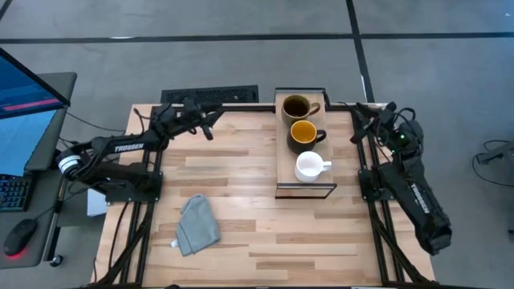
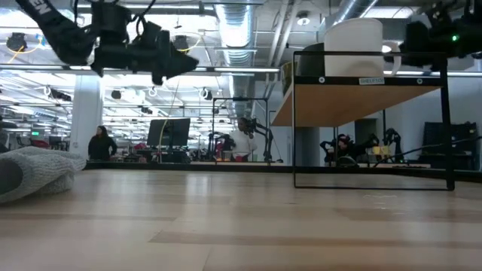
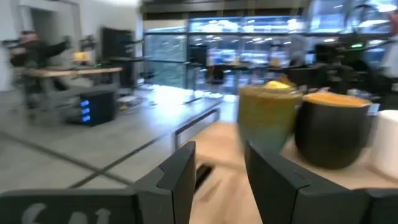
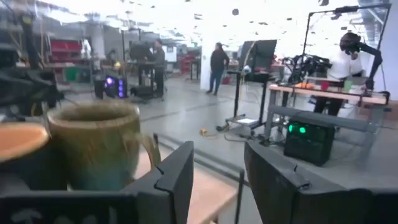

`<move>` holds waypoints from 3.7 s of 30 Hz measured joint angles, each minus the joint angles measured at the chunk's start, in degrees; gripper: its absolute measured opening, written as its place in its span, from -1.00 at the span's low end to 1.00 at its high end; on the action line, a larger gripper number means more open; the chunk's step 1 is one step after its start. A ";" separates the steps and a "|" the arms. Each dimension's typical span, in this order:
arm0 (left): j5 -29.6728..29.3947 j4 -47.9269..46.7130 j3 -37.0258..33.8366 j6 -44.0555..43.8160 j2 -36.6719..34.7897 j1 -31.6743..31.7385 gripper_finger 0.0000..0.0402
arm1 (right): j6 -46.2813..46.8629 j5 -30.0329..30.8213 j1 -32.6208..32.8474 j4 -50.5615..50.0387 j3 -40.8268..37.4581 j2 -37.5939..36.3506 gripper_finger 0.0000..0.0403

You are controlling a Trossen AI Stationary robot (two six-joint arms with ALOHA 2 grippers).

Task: Stack small to large cups/mugs on shelf
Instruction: Return to Home Position

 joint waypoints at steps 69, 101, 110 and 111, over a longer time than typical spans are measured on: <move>5.31 -48.00 -24.96 1.10 -67.40 0.69 -0.36 | 0.08 -6.38 3.18 8.30 -17.43 -10.58 -0.20; 7.76 -47.98 -25.03 -1.66 -67.23 0.69 -0.36 | -2.14 6.74 10.94 4.27 -17.47 -9.54 -0.21; 7.70 -47.98 -25.03 -4.46 -67.23 0.69 -0.36 | 10.28 6.59 11.05 4.33 -17.49 -9.16 -0.21; 7.70 -47.98 -25.03 -4.59 -67.23 0.69 -0.36 | 11.03 6.57 11.05 4.33 -17.49 -9.16 -0.21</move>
